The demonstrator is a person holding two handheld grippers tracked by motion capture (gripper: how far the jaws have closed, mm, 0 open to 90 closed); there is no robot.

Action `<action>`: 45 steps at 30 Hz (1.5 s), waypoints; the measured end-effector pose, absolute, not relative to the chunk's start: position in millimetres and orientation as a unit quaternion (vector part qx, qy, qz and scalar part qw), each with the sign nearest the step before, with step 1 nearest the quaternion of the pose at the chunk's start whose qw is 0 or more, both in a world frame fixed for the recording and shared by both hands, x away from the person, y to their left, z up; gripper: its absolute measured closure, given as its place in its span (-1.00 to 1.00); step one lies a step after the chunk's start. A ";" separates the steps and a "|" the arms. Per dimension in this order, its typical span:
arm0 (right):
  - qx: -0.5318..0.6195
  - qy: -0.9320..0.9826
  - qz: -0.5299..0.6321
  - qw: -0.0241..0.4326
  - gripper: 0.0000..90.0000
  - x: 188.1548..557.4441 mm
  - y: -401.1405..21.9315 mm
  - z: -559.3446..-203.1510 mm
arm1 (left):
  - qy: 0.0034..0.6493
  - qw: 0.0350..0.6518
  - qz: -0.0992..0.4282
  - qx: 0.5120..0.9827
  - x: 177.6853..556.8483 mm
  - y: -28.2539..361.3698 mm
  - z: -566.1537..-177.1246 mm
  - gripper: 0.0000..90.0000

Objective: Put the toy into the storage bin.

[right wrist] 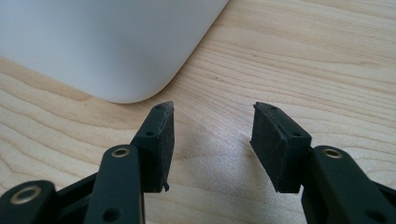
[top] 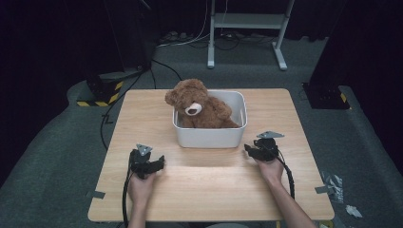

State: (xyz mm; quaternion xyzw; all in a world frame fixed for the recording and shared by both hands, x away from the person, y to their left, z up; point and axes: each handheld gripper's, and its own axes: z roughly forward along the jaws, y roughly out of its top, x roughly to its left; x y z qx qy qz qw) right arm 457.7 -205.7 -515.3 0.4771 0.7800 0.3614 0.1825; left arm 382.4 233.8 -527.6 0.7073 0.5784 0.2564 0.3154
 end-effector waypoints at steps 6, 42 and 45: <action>0.477 0.781 0.359 0.184 0.09 457.6 -204.5 -515.9 | 0.578 0.316 0.256 0.707 382.4 233.8 -527.6 -0.45; 0.460 0.793 0.343 0.204 -0.11 457.8 -196.3 -522.1 | 0.578 0.315 0.256 0.707 382.4 233.9 -527.5 -0.45; 0.458 0.795 0.342 0.205 -0.15 458.5 -196.7 -522.2 | 0.578 0.316 0.256 0.708 382.4 234.0 -527.5 -0.45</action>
